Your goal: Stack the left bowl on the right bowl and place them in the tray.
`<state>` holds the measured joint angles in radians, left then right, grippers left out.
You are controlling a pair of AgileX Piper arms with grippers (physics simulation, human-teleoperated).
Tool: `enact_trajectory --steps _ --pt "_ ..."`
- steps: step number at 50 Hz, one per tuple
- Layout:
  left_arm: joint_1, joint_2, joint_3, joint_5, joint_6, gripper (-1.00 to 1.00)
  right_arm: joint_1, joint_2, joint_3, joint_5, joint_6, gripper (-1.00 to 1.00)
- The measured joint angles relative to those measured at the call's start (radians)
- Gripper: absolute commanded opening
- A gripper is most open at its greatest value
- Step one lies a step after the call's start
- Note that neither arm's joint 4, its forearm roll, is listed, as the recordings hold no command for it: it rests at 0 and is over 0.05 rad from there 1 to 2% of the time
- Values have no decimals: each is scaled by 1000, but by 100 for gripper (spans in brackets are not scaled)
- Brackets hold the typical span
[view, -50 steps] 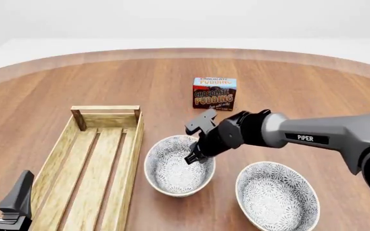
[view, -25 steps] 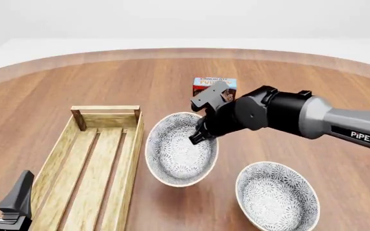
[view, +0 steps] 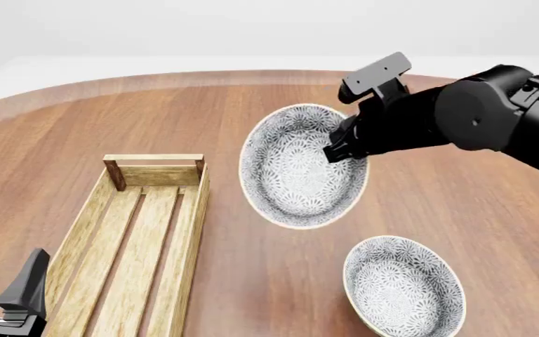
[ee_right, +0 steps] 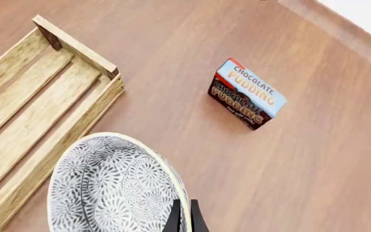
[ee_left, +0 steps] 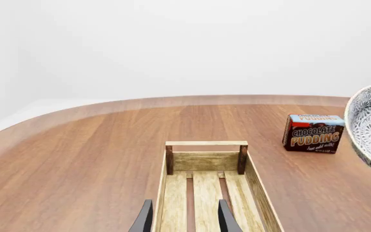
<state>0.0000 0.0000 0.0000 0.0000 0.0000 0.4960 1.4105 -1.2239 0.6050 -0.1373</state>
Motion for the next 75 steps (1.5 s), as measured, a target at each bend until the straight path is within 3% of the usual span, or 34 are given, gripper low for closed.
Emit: enact_trajectory --steps 9,23,36,51,75 --pt "0 0 0 0 0 100 -55 -135 66 35 49 -100" --pt "0 0 0 0 0 100 -106 -370 270 2 220 -100" --pt "0 0 0 0 0 100 -171 -548 462 -22 343 -100" --pt "0 0 0 0 0 100 -229 -699 629 -48 439 -100" --pt "0 0 0 0 0 100 -253 -865 816 -76 558 -100"
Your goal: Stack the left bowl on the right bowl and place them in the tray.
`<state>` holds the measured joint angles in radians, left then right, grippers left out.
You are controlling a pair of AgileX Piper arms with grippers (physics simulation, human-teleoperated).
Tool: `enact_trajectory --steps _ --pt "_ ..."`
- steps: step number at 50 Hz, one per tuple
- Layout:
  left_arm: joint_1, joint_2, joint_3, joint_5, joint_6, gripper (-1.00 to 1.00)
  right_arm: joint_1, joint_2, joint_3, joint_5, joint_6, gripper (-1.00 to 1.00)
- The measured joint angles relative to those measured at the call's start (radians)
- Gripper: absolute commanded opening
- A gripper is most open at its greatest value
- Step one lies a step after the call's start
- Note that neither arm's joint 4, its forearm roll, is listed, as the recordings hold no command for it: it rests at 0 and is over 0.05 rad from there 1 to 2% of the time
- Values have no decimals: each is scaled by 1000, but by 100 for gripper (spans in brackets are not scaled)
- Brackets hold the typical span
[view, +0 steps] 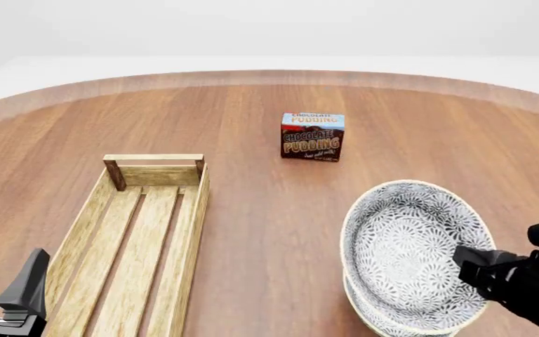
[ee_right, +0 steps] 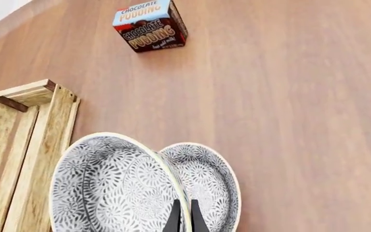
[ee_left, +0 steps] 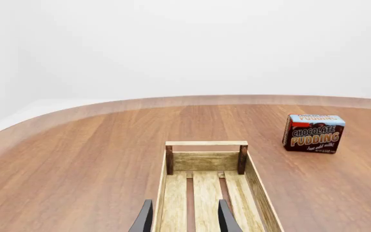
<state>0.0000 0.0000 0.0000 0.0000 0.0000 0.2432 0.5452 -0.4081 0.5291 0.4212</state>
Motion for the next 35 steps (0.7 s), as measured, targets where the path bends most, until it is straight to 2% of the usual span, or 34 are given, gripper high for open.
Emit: enact_trajectory --steps 11,24,35 --pt "0 0 0 0 0 100 -20 -20 78 -57 25 -100" --pt "0 0 0 0 0 100 -71 18 117 -136 23 -100" --pt "0 0 0 0 0 100 -83 63 161 -210 22 -100"
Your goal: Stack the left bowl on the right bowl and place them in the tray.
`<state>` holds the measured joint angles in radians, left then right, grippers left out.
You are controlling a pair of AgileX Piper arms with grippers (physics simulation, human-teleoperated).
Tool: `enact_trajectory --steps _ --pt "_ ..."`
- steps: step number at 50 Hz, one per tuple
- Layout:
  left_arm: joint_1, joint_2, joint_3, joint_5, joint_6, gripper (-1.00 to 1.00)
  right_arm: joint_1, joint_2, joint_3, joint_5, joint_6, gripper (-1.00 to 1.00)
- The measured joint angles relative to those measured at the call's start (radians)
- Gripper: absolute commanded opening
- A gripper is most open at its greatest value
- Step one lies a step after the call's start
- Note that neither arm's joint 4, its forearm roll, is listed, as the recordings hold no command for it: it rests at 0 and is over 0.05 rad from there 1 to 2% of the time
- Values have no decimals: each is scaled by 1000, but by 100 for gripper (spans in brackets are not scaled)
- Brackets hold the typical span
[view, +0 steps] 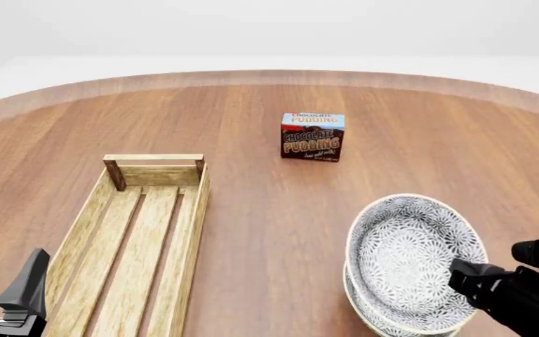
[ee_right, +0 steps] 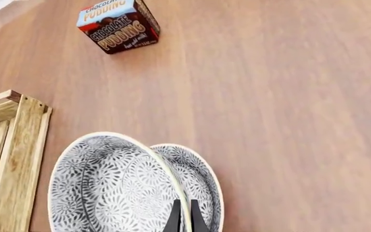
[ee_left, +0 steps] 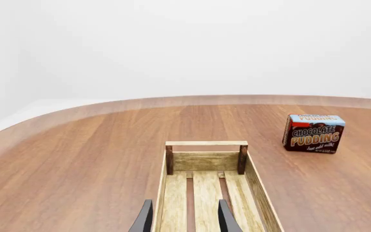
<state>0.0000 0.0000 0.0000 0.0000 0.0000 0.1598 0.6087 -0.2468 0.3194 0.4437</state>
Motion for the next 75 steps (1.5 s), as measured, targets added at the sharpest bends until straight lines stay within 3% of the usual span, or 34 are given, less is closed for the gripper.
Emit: enact_trajectory --steps 20,21,47,64,75 --pt "0 0 0 0 0 100 7 42 55 -69 -10 -100" --pt "0 0 0 0 0 100 7 45 56 -72 -13 100" --pt "0 0 0 0 0 100 5 42 15 -50 -65 100" --pt "0 0 0 0 0 100 -66 208 -79 1 -252 100" --pt "0 0 0 0 0 100 -67 290 -58 -25 -304 100"
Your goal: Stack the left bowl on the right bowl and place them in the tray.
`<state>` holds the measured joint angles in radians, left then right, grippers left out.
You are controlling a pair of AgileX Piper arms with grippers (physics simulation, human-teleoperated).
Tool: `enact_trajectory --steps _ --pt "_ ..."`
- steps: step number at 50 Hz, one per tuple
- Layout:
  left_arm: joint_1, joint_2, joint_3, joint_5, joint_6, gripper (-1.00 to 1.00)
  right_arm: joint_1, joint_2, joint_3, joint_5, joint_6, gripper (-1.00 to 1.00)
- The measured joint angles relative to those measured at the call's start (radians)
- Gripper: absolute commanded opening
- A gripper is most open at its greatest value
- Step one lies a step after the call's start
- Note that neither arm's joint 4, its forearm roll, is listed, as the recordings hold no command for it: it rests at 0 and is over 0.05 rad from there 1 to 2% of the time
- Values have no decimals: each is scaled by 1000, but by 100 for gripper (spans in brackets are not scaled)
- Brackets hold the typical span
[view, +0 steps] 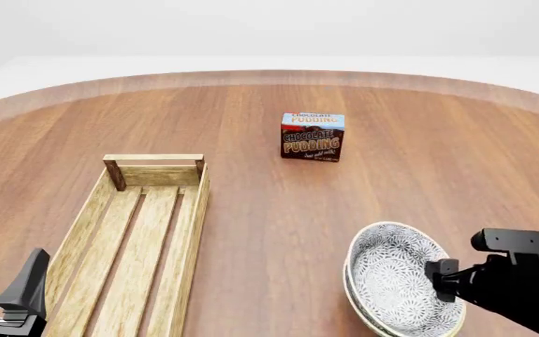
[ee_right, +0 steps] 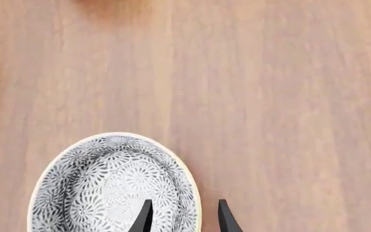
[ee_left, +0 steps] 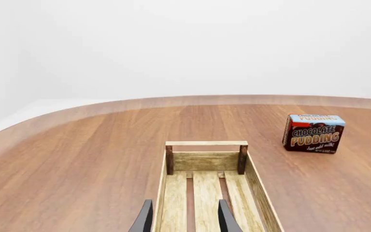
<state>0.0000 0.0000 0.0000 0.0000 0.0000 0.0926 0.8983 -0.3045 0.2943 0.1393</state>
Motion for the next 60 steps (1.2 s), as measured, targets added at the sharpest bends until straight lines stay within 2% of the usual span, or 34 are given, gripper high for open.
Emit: enact_trajectory --steps 26,41,42,53,60 --pt "0 0 0 0 0 100 32 82 131 -153 32 100" --pt "0 0 0 0 0 100 54 152 190 -282 65 100" --pt "0 0 0 0 0 100 55 158 193 -290 67 -100" --pt "0 0 0 0 0 100 62 158 188 -316 75 -100" --pt "0 0 0 0 0 100 49 81 159 -231 71 -100"
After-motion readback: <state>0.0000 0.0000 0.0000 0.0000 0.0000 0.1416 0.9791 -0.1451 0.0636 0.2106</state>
